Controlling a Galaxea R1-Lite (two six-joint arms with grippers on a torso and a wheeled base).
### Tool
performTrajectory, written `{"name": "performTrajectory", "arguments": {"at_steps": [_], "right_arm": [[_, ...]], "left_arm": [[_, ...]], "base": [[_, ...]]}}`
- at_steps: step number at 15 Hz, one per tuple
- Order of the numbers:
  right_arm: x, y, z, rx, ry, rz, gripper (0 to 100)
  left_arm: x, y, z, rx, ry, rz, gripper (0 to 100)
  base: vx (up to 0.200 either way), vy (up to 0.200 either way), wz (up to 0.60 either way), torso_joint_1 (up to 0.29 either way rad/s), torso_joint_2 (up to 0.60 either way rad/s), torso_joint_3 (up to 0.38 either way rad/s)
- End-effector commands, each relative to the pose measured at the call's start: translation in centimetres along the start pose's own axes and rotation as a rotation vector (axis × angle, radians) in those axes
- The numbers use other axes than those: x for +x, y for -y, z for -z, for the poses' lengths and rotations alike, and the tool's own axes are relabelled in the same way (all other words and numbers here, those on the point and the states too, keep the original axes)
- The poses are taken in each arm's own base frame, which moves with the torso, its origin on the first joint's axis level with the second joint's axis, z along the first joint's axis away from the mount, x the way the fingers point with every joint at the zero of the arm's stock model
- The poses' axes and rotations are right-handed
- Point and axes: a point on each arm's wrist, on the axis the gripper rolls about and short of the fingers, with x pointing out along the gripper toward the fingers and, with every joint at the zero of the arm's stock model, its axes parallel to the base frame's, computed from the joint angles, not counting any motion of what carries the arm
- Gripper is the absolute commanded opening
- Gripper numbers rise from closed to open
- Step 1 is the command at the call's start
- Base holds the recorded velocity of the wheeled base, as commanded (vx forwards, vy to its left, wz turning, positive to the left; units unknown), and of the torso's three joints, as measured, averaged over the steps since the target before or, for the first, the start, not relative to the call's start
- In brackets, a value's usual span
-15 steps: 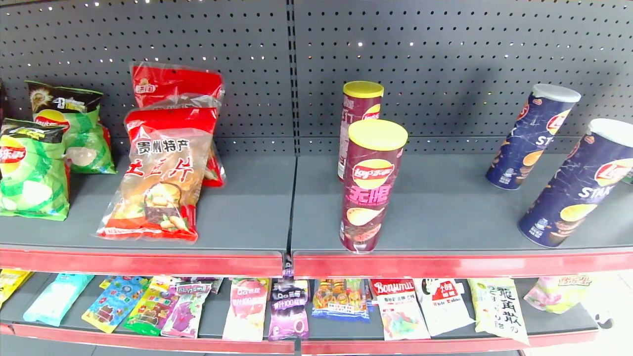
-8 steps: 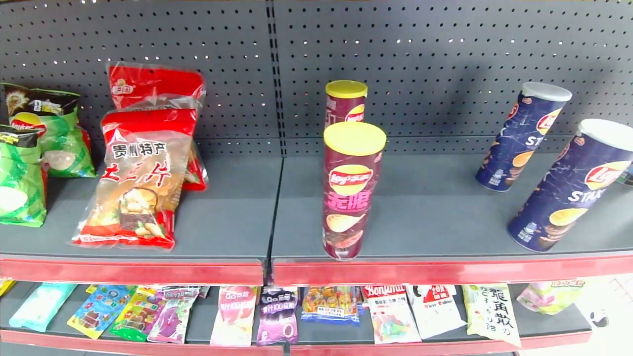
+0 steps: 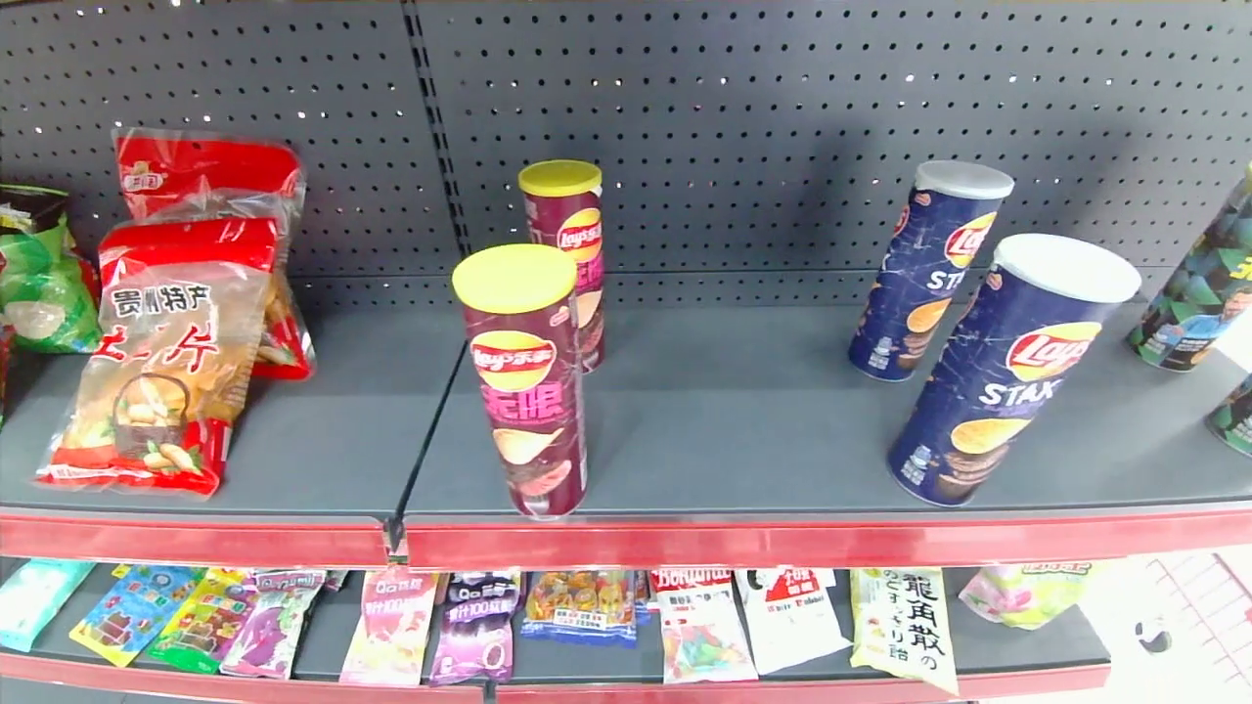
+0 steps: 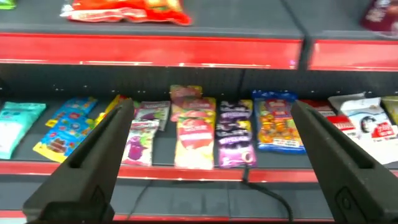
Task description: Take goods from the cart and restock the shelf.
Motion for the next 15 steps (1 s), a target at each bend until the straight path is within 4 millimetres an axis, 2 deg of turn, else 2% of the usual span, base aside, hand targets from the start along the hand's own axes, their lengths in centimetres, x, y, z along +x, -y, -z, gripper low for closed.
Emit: {"name": "performTrajectory", "arguments": {"at_steps": [1,11,15], "right_arm": [[0.0,0.0,0.0,0.0,0.001,0.0,100],[0.0,0.0,0.0,0.0,0.001,0.0,100],[0.0,0.0,0.0,0.002,0.001,0.0,100]], "left_arm": [[0.01,0.0,-0.01,0.0,-0.001,0.0,100],[0.03,-0.02,0.03,0.002,-0.003,-0.007,100],[0.03,-0.01,0.03,0.003,-0.003,-0.005,100]], "base": [[0.0,-0.2,0.0,0.002,0.0,0.002],[0.0,-0.2,0.0,0.002,0.0,0.0],[0.0,0.0,0.0,0.0,0.0,0.0]]}}
